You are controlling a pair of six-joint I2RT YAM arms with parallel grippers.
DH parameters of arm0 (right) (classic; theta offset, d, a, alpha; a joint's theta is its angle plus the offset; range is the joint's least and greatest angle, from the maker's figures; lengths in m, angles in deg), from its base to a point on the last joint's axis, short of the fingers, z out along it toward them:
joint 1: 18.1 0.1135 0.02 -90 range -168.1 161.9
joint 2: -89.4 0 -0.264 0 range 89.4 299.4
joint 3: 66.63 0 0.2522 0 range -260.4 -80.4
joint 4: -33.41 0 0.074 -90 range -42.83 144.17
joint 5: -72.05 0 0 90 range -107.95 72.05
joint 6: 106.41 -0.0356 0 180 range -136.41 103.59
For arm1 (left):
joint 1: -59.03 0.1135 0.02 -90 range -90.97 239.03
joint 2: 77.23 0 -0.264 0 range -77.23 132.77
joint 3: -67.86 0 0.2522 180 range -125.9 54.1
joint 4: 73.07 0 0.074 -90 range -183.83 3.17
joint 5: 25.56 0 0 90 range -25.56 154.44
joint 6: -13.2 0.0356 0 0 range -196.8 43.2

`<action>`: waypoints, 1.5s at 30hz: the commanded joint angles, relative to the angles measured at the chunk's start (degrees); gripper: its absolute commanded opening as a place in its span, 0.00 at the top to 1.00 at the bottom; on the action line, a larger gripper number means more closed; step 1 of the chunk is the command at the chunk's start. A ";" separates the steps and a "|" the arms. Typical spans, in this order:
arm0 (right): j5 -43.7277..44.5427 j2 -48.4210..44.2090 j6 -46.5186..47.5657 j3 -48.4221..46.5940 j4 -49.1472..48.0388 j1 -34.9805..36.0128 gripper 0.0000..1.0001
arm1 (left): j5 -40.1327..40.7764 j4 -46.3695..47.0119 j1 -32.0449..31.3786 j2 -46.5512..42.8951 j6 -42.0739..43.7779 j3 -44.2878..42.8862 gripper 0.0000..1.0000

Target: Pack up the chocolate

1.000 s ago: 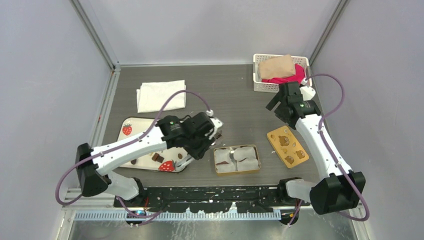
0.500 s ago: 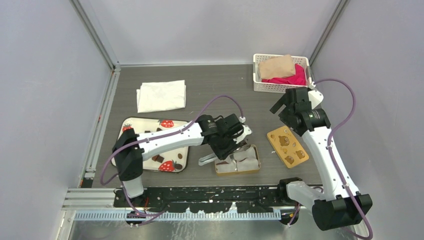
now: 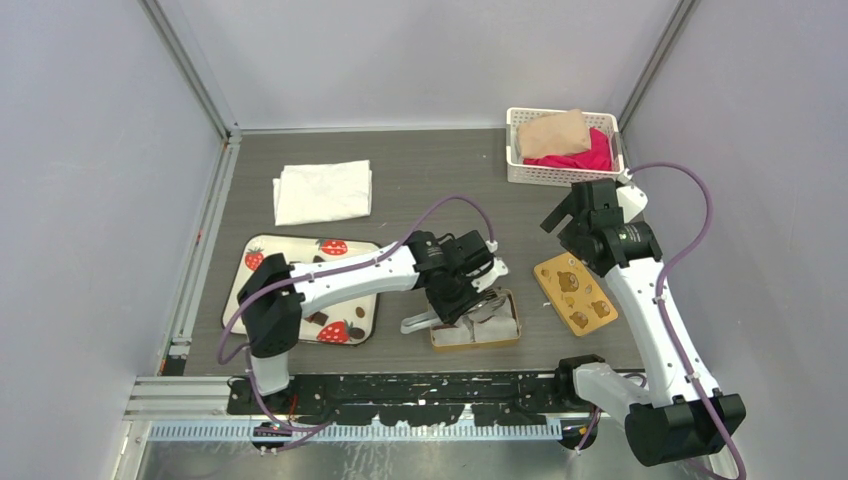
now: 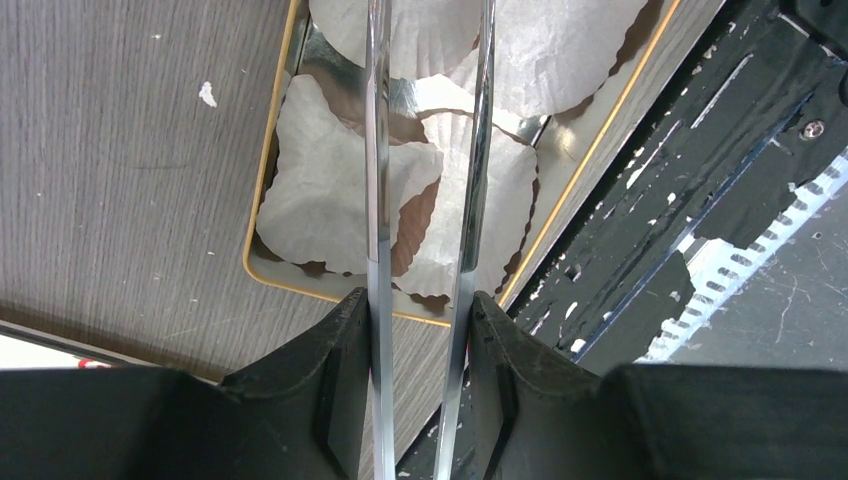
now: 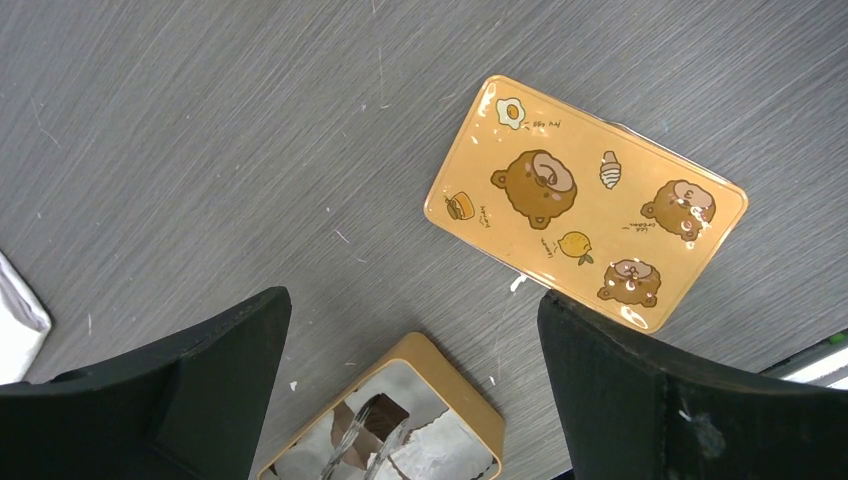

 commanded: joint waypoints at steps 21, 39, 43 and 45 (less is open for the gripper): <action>-0.20 -0.18 -1.19 0.35 -1.34 0.10 0.01 | 0.69 -0.31 -0.17 0.77 -0.28 -4.39 0.57; -1.38 -0.15 -1.12 0.79 -1.73 0.02 0.01 | 7.34 -4.35 -0.09 -12.20 -3.77 -5.16 1.00; -1.73 -0.01 -1.20 1.00 -2.10 0.10 0.01 | 10.99 -7.22 1.36 -17.59 -6.91 -0.99 1.00; -2.06 0.12 -1.24 1.28 -2.64 0.08 0.01 | 12.62 -8.58 3.23 -20.81 -9.87 2.06 1.00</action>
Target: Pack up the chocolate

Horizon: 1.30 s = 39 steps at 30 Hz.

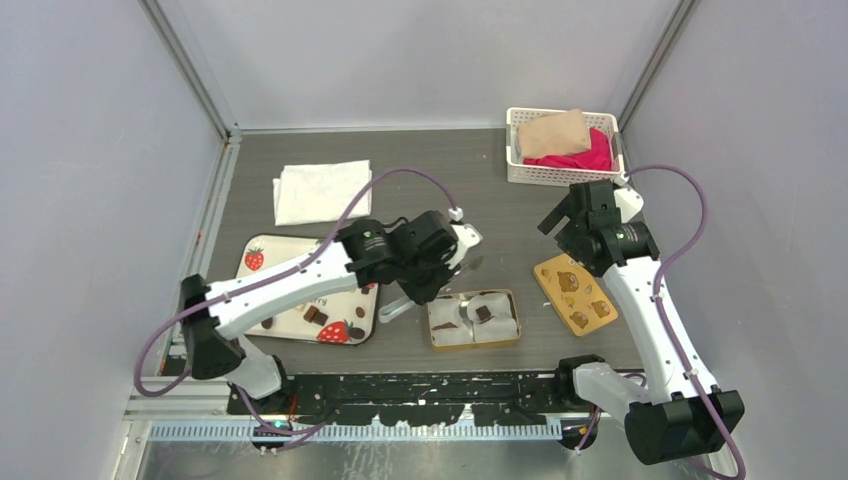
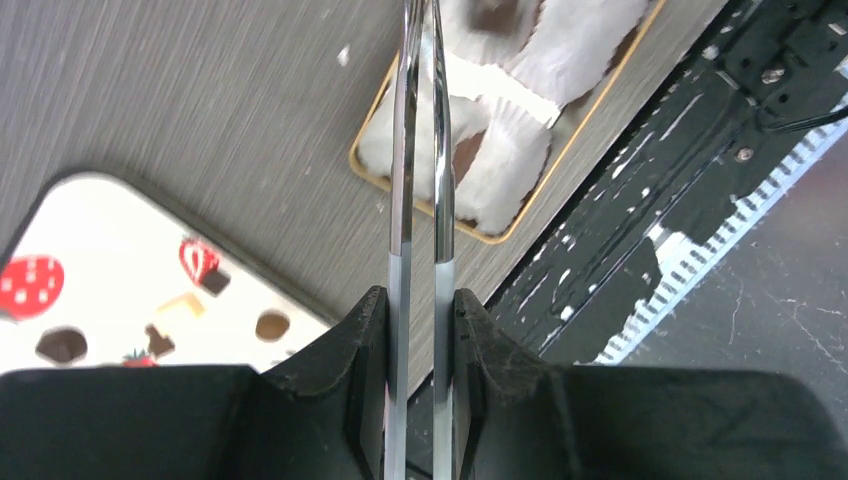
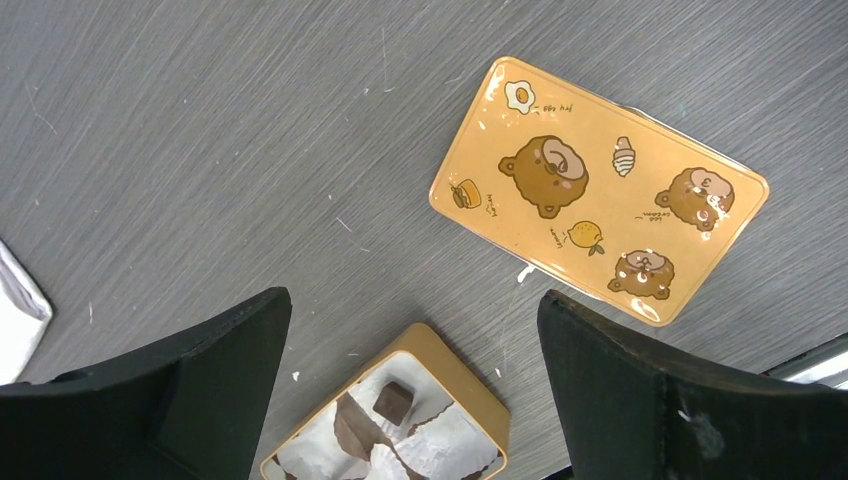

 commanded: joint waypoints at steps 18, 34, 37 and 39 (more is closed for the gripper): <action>-3.76 4.70 -0.37 -0.75 -6.95 0.09 0.02 | 12.82 -22.89 22.02 -18.49 -32.66 22.89 0.93; -4.46 4.79 0.61 -0.76 -7.14 0.06 0.02 | 1.60 -15.69 22.76 -16.00 -34.08 27.64 0.77; -4.74 4.92 0.71 -0.81 -7.23 0.09 0.02 | 1.67 -14.68 22.76 -15.36 -35.21 27.46 0.68; -4.77 5.16 0.77 -1.06 -6.98 0.09 0.02 | 0.41 -13.05 22.76 -15.26 -35.72 27.81 0.62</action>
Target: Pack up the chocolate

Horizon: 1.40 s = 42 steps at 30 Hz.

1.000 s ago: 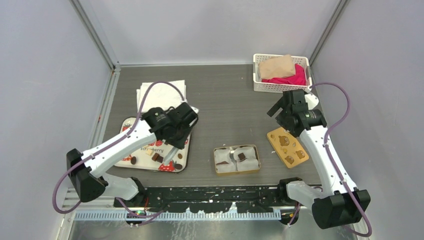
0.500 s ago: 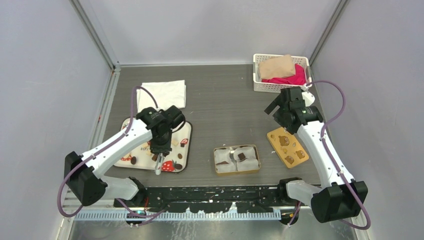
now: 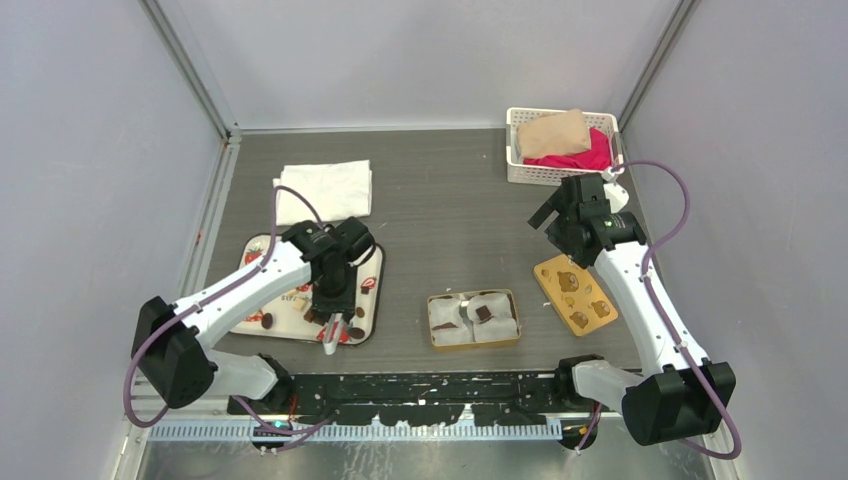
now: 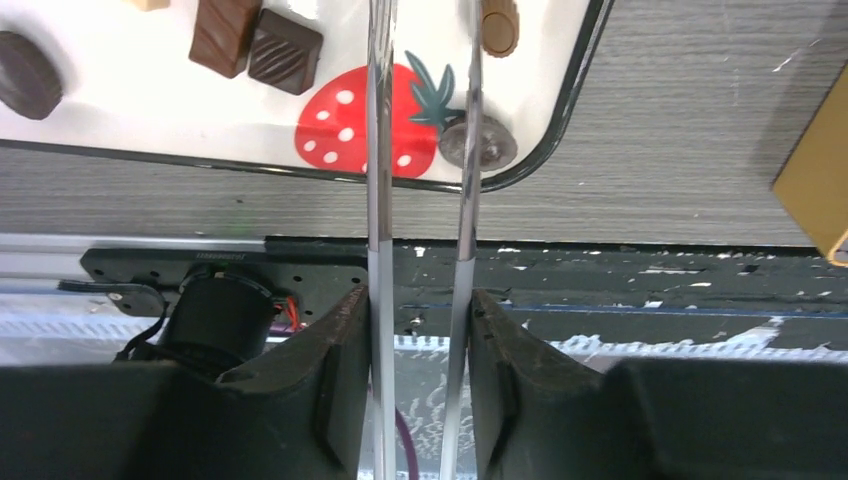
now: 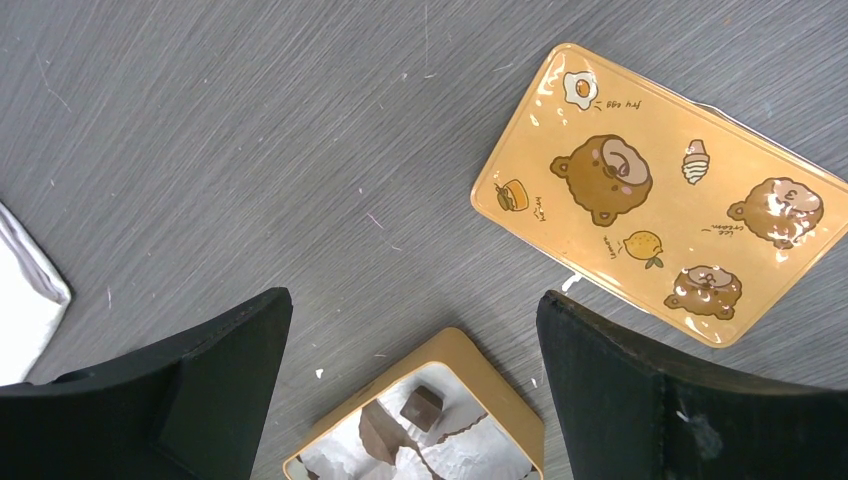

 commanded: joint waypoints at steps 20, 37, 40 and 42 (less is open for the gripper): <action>-0.17 -0.66 0.68 -1.22 -1.19 0.10 0.02 | 4.01 5.57 0.16 4.82 -6.50 -0.43 0.54; -0.03 0.19 1.35 -2.43 -0.61 0.04 0.02 | 4.32 9.26 1.96 7.02 -2.84 -0.67 0.52; 0.17 -0.23 1.35 -2.23 -0.33 0.06 0.01 | 3.88 10.34 2.60 6.85 -2.97 0.45 0.51; 0.22 -0.27 1.36 -2.05 -0.32 0.03 0.01 | 3.42 11.14 3.15 6.97 -2.91 1.17 0.51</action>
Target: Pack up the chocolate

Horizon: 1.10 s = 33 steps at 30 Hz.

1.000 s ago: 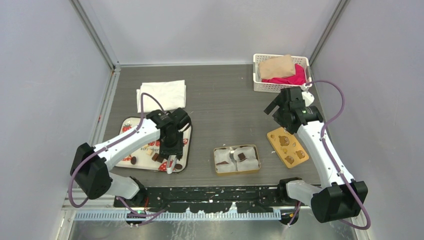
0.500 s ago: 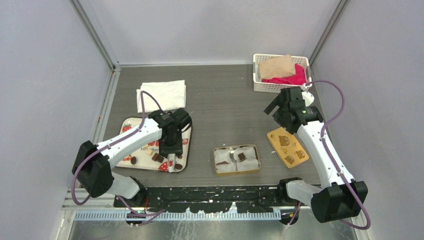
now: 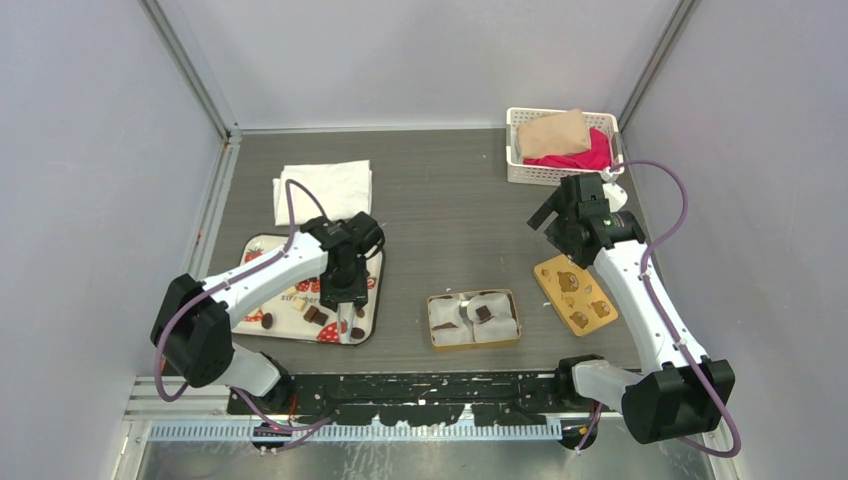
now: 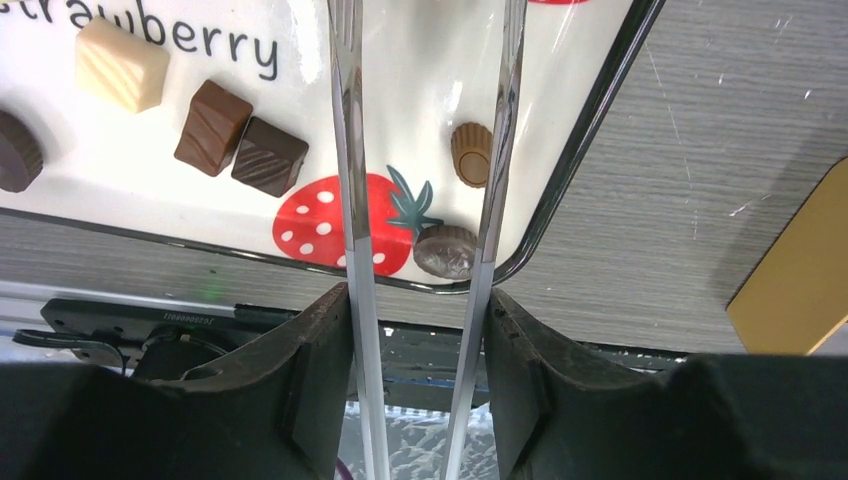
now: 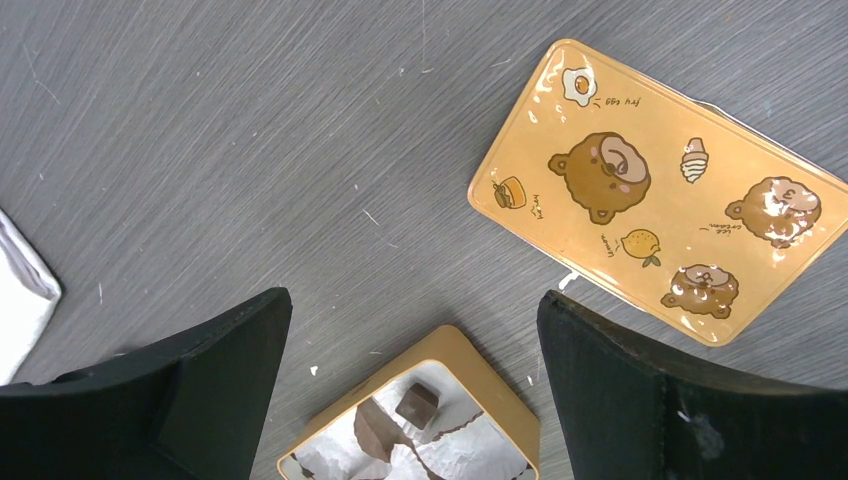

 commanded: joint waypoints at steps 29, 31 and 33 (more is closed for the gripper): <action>0.39 -0.66 -0.59 0.17 -1.60 0.08 0.01 | -3.37 0.70 1.40 0.53 3.34 1.44 0.71; 0.42 -0.51 -0.63 0.23 -1.80 0.09 0.01 | -2.87 0.43 1.45 0.72 3.66 1.10 0.78; 0.39 -0.24 -0.63 0.11 -1.89 0.07 0.01 | -2.53 0.11 1.45 0.95 4.09 0.68 0.82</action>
